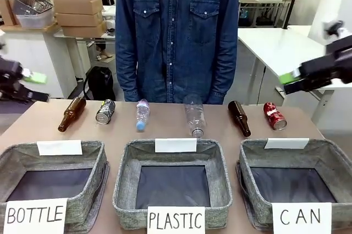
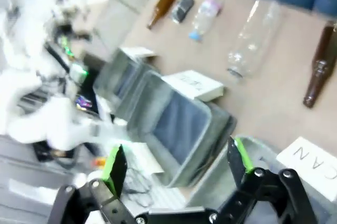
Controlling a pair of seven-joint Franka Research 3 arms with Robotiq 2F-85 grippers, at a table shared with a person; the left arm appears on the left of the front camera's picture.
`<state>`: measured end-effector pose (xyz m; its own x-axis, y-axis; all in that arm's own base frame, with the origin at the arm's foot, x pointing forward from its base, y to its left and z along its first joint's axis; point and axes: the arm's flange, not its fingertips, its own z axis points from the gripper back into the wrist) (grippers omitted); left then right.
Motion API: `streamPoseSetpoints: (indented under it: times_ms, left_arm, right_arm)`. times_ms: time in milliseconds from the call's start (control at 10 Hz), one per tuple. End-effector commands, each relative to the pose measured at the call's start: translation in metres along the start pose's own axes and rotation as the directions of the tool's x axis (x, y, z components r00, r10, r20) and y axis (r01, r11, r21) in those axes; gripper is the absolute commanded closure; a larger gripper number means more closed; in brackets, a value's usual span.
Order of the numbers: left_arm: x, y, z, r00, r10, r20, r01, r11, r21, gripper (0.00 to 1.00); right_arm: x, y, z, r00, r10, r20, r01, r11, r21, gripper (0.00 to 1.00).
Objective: Sort the can waste into the basket.
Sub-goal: Pick up the can waste from the table and place it in the right Fabric basket.
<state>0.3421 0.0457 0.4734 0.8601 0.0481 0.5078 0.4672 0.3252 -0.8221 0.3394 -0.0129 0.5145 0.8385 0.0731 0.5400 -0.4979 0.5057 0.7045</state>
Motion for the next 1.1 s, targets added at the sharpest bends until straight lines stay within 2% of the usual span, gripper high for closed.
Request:
streamPoseSetpoints:
  times_ms: [0,200,300,400,1000]
  left_arm:
    - [-0.002,-0.004,0.009,0.979,0.093,0.180,-0.092,0.996,-0.014,0.00]
    - [-0.004,-0.007,0.019,0.983,0.050,0.176,-0.055,0.998,0.026,0.00]
    - [-0.003,-0.013,0.011,1.000,0.026,0.009,-0.027,0.879,0.477,0.00]
    - [0.007,0.004,0.033,0.975,0.115,0.188,-0.113,0.993,-0.020,0.00]
    - [0.007,0.004,0.033,0.975,0.115,0.188,-0.113,0.993,-0.020,0.00]
  right_arm:
    - [0.009,-0.006,0.011,0.865,-0.466,0.186,0.446,0.884,0.142,0.00]
    - [0.003,-0.007,0.024,0.823,-0.492,0.285,0.488,0.868,0.090,0.00]
    - [-0.006,-0.008,0.029,0.742,-0.462,0.486,0.593,0.791,-0.154,0.00]
    - [0.006,-0.024,0.031,0.888,-0.425,0.175,0.412,0.905,0.103,0.00]
    - [0.000,-0.018,0.027,0.886,-0.435,0.160,0.426,0.900,0.090,0.00]
